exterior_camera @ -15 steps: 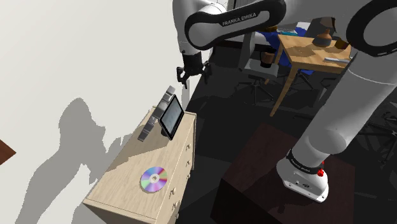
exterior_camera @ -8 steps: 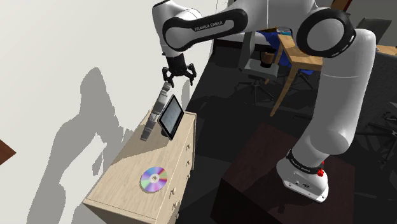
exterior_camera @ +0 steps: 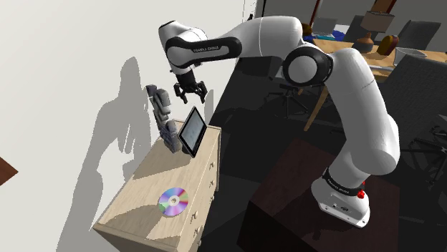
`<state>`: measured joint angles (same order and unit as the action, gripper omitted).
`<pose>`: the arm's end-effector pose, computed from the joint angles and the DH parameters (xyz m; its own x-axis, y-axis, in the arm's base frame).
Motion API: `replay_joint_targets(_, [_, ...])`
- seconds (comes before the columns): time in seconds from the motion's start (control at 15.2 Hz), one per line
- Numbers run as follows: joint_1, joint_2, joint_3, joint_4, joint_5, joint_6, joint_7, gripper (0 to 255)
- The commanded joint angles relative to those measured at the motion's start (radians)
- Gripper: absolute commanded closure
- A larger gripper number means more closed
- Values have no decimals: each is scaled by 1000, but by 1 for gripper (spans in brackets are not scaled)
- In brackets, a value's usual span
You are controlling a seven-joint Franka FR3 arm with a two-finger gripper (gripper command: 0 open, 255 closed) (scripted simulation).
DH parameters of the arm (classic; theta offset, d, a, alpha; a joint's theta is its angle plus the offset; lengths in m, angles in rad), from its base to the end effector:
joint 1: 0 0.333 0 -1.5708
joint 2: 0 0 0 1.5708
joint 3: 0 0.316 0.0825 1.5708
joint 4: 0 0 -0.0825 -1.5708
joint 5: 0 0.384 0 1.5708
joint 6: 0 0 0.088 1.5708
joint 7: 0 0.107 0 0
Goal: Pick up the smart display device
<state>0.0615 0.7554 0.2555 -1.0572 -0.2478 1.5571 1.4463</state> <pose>0.7136 0.1457 0.3787 0.4125 -0.9102 0.0380 -0.8880 -0.3924 0.2399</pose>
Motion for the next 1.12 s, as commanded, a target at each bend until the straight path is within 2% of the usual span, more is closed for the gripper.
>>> replay_joint_targets(0.0, [12,45,1,-4,7,-4,19,0])
replay_joint_targets(0.46, [7,61,-1,-53,3,59,27,0])
replay_joint_targets(0.53, [8,61,-1,-51,3,56,26,255])
replay_joint_targets(1.06, [5,56,-1,-55,4,56,24,255])
